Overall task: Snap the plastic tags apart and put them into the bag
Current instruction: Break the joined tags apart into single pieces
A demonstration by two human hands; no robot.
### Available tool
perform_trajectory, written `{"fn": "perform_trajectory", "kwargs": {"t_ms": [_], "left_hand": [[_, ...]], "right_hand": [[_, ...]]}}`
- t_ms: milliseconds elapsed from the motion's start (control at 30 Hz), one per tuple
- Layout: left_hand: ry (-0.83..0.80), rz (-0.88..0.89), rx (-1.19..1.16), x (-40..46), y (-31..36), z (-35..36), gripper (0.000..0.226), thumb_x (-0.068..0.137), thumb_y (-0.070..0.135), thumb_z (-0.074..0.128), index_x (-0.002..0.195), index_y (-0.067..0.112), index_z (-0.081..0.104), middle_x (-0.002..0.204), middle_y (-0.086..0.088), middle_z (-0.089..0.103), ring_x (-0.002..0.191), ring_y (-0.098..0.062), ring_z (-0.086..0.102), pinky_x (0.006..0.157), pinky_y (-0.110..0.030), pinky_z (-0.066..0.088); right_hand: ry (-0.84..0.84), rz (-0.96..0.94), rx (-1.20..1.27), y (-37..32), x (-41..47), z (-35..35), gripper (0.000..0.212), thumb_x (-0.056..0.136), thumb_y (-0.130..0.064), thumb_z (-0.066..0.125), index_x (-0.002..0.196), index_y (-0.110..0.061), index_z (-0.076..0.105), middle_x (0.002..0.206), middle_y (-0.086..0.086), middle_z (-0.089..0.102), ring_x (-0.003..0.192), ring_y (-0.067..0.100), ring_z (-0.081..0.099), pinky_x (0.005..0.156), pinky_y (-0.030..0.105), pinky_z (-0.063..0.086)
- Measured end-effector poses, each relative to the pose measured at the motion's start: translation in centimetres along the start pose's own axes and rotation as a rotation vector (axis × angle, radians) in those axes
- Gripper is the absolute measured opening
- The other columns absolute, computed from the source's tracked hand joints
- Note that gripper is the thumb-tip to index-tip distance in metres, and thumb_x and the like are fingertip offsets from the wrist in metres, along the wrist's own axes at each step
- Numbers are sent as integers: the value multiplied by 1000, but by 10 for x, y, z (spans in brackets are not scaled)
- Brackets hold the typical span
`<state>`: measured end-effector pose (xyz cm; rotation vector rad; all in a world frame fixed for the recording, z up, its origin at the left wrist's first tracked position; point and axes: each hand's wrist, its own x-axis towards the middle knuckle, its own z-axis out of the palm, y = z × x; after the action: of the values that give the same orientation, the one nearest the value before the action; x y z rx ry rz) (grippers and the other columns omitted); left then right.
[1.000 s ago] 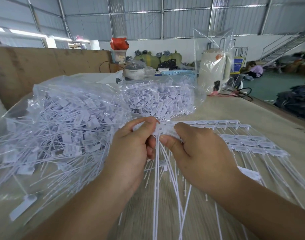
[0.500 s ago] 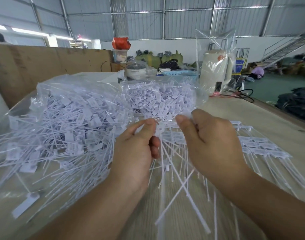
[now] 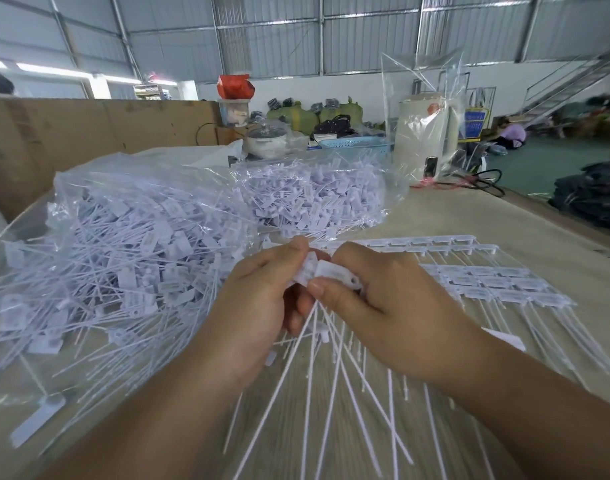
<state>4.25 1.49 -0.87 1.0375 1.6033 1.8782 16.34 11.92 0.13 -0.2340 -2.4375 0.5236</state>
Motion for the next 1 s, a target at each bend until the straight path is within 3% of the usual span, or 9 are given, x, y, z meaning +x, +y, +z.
{"fn": "perform_trajectory", "kwargs": {"t_ms": [67,167,267,367,600,667,833,900,1000], "left_hand": [[-18,-22,12,2,-1,-2,42,83,55,57,62,20,68,51,-2,51,43,-14,42,40,-22,35],[-52,-54,19,3,0,-6,41,81,53,54,64,18,68,51,-4,51,43,-17,42,41,-22,36],[-75,-82,17,4,3,-10,36,79,48,56,63,19,69,50,-5,51,43,-19,41,41,-22,35],[-93,-68,58,5,6,-13,36,82,43,55,58,20,68,46,-5,49,38,-17,38,40,-21,34],[-68,-93,139,9,9,-23,34,90,21,55,59,17,68,43,-3,45,39,-15,33,37,-18,27],[-68,-94,146,9,8,-23,35,90,27,58,56,19,66,42,-2,45,37,-14,34,36,-19,28],[-60,-95,135,8,1,-19,47,71,67,69,58,21,67,42,-2,48,35,-12,37,36,-17,30],[-83,-77,119,7,-3,-16,46,66,68,70,63,22,69,46,0,48,41,-11,40,39,-18,33],[-131,-52,49,4,-4,-13,34,59,52,80,76,24,73,56,1,49,48,-9,43,44,-17,36]], "right_hand": [[-10,-13,6,2,0,1,19,94,-45,51,96,-27,57,55,-14,45,50,2,45,51,26,32],[-6,-9,-9,3,0,2,29,95,-49,48,100,-23,59,58,-13,47,52,3,46,53,29,36],[3,-18,-1,1,-1,3,27,91,-54,44,92,-28,53,58,-14,48,53,4,49,52,28,37],[11,-26,8,0,-1,2,18,87,-54,44,76,-42,38,50,-17,44,50,1,47,48,19,28],[34,-24,79,4,0,3,28,91,-53,50,76,-30,45,50,-13,46,51,6,49,46,21,33],[12,-33,116,4,0,4,27,91,-51,51,73,-33,43,53,-15,49,48,6,49,45,21,32],[-41,-5,139,6,-2,9,25,91,-48,54,77,-28,49,50,-10,47,45,8,47,45,27,35],[-30,16,139,7,-2,10,27,90,-49,53,75,-28,47,49,-10,47,44,9,45,45,30,35],[3,47,168,10,0,9,29,89,-48,52,74,-23,49,49,-10,45,43,8,43,44,27,31]]}}
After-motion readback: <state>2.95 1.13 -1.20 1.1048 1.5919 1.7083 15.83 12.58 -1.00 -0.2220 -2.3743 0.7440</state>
